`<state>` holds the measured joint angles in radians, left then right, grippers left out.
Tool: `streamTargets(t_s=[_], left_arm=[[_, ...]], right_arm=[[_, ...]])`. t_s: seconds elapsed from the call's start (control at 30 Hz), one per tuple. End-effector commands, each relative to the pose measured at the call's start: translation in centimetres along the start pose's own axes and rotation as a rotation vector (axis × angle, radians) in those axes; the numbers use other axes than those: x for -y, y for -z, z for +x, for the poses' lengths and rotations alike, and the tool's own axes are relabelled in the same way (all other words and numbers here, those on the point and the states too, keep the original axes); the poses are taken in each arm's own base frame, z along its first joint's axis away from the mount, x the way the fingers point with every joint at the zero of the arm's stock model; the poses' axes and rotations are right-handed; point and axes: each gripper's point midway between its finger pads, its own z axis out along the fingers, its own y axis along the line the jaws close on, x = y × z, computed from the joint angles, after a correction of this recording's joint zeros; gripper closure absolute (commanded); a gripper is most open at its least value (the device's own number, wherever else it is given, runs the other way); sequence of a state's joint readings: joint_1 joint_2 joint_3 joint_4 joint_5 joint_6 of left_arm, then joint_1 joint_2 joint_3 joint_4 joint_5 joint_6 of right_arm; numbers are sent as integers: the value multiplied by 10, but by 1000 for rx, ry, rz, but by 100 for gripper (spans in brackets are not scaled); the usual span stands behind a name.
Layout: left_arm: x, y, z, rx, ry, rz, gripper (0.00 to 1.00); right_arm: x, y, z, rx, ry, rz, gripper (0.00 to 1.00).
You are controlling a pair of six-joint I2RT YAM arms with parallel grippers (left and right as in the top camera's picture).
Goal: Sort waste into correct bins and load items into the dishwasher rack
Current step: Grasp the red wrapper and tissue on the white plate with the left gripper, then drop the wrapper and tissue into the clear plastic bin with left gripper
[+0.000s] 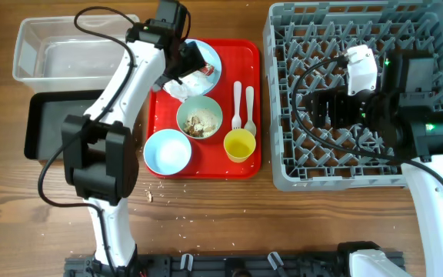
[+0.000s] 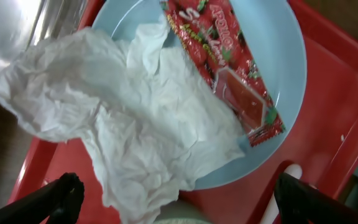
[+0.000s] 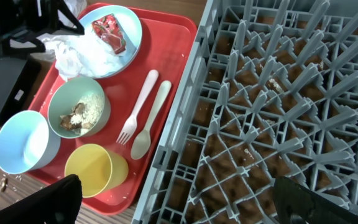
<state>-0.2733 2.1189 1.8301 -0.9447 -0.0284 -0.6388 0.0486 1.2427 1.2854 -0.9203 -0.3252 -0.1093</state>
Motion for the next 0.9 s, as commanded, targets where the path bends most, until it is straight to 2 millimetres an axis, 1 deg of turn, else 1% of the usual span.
streamTargets(t_s=[0.0,0.07,0.17,0.33,0.43,0.5,0.53,0.6,0.63,0.67,0.7,0.77,0.8,0.83,0.87], left_arm=[[-2,-19,-5,16,26,-30,0],[-4,-35,-1,-4,25,-47,0],[1,-46,-6,16,26,-29,0],[7,-78,-9,31,23,-14,0],[13,-84,-16,60,25,11,0],[13,-89,-16,62,25,12,1],[11,-95,-13,52,24,4,5],[9,-100,-10,41,24,-6,22],[9,-100,-10,40,24,-6,34],[9,-100,-10,41,24,-5,50],[9,-100,-10,40,23,-6,62],[6,-100,-8,30,22,-15,76],[5,-100,-6,26,14,-20,91],[5,-100,-7,25,6,-20,96],[6,-97,-9,30,-21,-17,96]], right_arm=[[-1,2,-6,13,-11,-9,0],[-1,2,-6,13,-11,-9,0],[-1,2,-6,13,-11,-10,0],[-1,2,-5,5,-14,-10,0],[-1,2,-4,5,-14,-11,0],[-1,2,-4,3,-16,-11,1],[-1,2,-4,2,-17,-11,0],[-1,2,-4,3,-18,-11,0],[-1,2,-4,2,-19,-11,0],[-1,2,-4,2,-19,-11,0],[-1,2,-4,2,-19,-11,0],[-1,2,-4,3,-18,-11,0],[-1,2,-4,3,-18,-11,0],[-1,2,-4,3,-18,-11,0],[-1,2,-4,3,-18,-11,0]])
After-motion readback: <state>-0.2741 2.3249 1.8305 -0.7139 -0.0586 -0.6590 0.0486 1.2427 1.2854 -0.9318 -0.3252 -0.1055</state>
